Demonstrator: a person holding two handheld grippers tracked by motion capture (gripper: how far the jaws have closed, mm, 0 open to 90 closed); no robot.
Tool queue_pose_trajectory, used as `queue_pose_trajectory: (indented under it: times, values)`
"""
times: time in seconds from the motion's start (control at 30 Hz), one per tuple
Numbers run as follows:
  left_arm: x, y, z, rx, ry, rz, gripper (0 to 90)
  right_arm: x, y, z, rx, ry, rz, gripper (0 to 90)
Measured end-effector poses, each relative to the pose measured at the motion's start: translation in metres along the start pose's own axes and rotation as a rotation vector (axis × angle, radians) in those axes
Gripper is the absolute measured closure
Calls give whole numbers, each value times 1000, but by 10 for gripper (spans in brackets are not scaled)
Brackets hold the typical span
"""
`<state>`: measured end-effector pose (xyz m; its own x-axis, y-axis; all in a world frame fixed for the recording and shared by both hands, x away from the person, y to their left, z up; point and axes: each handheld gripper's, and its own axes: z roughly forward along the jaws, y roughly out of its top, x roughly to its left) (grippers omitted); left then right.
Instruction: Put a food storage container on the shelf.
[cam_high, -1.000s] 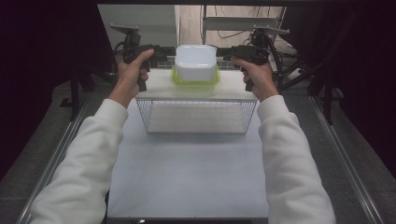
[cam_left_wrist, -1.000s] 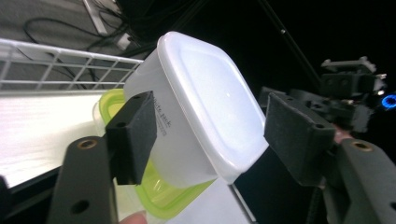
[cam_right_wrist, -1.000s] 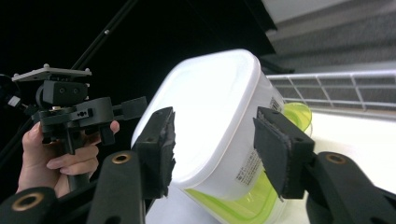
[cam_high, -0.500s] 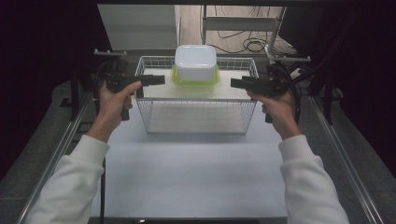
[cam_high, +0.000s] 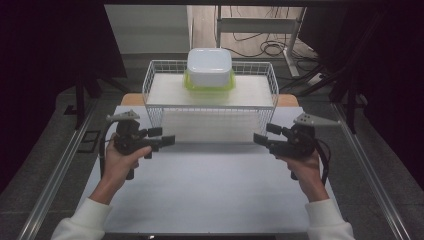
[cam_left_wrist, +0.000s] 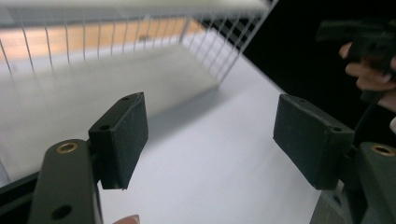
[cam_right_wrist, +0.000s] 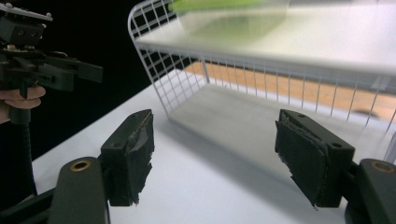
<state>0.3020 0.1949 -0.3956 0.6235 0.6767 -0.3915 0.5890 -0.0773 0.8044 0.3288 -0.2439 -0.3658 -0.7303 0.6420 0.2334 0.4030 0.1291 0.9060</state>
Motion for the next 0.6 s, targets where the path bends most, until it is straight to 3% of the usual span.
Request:
queue_pose_trajectory:
  times: [0.1,0.23,0.27,0.4,0.6]
  values:
    - [1,-23,6,31,4,13,251,2,-27,1,31,-24,-5,275]
    - [6,-39,15,54,3,-19,249,-3,-53,5,119,-38,3,271]
    - [7,-40,16,54,7,-20,247,-5,-54,6,137,-48,2,266]
    - [6,-41,18,53,12,-11,244,-4,-52,6,112,-53,-5,259]
    - [11,-45,23,64,18,-18,233,-7,-61,9,163,-85,-5,207]
